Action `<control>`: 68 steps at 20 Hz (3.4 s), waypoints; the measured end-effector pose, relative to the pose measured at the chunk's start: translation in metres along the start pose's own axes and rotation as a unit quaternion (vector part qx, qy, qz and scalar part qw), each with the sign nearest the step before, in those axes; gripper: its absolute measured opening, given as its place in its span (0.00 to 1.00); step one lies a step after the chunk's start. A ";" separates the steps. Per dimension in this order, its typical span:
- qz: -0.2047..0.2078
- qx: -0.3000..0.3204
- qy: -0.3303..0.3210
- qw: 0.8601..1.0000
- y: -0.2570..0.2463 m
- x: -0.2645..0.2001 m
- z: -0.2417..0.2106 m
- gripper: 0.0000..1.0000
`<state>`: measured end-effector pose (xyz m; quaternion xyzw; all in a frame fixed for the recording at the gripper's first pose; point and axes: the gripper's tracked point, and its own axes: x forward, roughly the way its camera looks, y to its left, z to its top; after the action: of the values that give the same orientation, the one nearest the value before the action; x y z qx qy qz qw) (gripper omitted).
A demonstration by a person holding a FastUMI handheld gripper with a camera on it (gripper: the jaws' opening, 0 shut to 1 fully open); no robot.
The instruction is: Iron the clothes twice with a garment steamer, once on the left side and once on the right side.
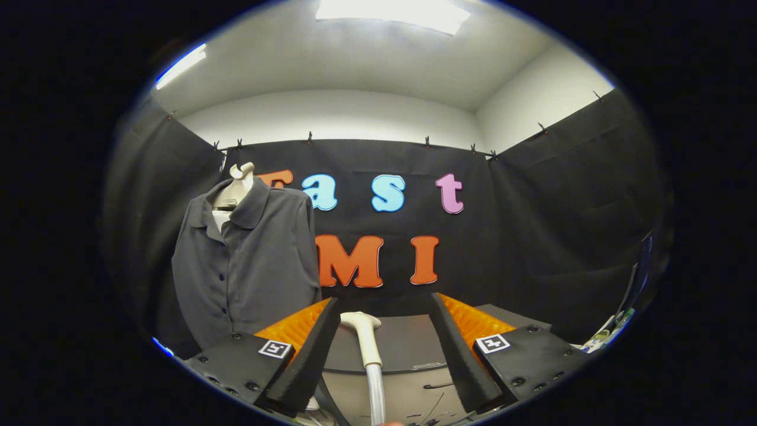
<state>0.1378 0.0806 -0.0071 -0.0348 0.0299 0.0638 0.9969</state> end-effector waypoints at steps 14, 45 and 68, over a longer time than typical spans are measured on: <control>0.060 0.027 0.215 0.974 0.031 0.193 -0.115 0.98; 0.070 0.021 0.368 0.927 0.025 0.213 -0.240 0.42; -0.003 0.045 0.124 0.991 0.037 0.070 -0.115 0.41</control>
<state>0.1964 0.1175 -0.1284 0.0023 0.1560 0.0546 0.9862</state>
